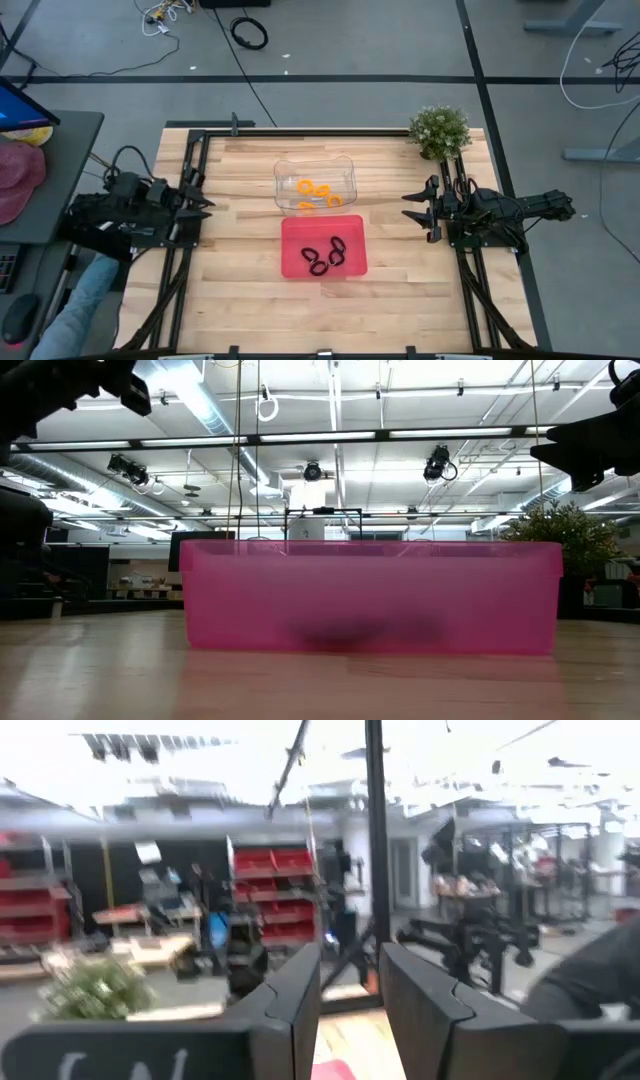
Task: Sort spring keychains
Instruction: Return to Home Position
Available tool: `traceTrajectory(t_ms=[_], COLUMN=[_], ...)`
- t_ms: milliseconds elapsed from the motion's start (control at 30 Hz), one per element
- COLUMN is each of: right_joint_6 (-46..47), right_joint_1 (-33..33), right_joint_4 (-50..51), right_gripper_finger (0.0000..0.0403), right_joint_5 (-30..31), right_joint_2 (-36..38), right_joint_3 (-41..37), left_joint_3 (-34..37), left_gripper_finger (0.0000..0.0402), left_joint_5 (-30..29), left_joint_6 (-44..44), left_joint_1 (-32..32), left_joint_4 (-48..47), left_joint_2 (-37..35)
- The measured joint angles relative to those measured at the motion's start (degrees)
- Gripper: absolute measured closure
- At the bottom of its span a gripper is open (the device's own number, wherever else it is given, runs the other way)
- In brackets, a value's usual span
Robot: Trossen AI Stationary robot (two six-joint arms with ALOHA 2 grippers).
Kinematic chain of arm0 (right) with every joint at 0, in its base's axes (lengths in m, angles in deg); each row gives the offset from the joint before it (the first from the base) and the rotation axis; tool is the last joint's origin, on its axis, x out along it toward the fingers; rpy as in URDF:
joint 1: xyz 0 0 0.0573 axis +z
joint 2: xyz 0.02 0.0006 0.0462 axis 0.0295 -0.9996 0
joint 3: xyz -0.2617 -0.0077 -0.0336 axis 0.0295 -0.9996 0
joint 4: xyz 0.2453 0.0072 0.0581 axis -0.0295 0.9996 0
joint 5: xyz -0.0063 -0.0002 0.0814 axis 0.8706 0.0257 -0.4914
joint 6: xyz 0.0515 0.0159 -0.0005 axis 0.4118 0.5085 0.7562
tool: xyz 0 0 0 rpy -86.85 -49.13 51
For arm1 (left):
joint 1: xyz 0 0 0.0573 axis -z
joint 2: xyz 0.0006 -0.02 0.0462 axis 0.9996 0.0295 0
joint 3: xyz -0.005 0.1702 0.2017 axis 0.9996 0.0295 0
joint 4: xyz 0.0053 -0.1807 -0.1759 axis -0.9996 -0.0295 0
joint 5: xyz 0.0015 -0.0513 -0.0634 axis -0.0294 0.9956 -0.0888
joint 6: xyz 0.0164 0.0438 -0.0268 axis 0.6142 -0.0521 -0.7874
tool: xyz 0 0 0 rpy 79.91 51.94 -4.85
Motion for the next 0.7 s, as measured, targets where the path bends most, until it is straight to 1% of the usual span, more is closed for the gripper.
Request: traceTrajectory(t_ms=[33, 67, 133, 200, 267, 367, 433, 600, 700], right_joint_6=[0.0, 0.0, 0.0, 0.0, 0.0, 0.0, 0.0, 0.0, 0.0], right_joint_1=[0.0, 0.0, 0.0, 0.0, 0.0, 0.0, 0.0, 0.0, 0.0], right_joint_4=[0.0, 0.0, 0.0, 0.1, 0.1, 0.1, 0.1, 0.0, 0.0], right_gripper_finger=[0.0204, 0.0204, 0.0204, 0.0204, 0.0204, 0.0204, 0.0204, 0.0204, 0.0204], right_joint_5=[0.0, 0.0, 0.0, 0.0, 0.0, 0.0, 0.0, 0.0, 0.0], right_joint_2=[0.0, 0.0, 0.0, 0.0, 0.0, 0.0, 0.0, 0.0, 0.0], right_joint_3=[0.0, 0.0, 0.0, 0.0, 0.0, 0.0, 0.0, 0.0, 0.0], left_joint_3=[1.5, 2.8, 5.2, 7.5, 10.7, 14.7, 17.1, 20.6, 20.8], left_gripper_finger=[0.0289, 0.0289, 0.0289, 0.0289, 0.0289, 0.0289, 0.0289, 0.0289, 0.0289], left_joint_5=[-0.6, -1.4, -2.3, -4.1, -6.1, -6.7, -6.8, -7.4, -7.4], left_joint_6=[0.4, 0.7, 1.2, 2.1, 2.6, 4.0, 4.4, 5.0, 5.9], left_joint_1=[0.0, 0.0, 0.0, 0.0, 0.0, 0.0, 0.0, -0.1, -0.1], left_joint_4=[1.4, 3.8, 5.8, 12.9, 15.7, 23.2, 26.6, 30.4, 26.5], left_joint_2=[-1.1, -1.0, -0.8, 0.8, 0.4, -0.4, -0.9, -0.9, -0.7])
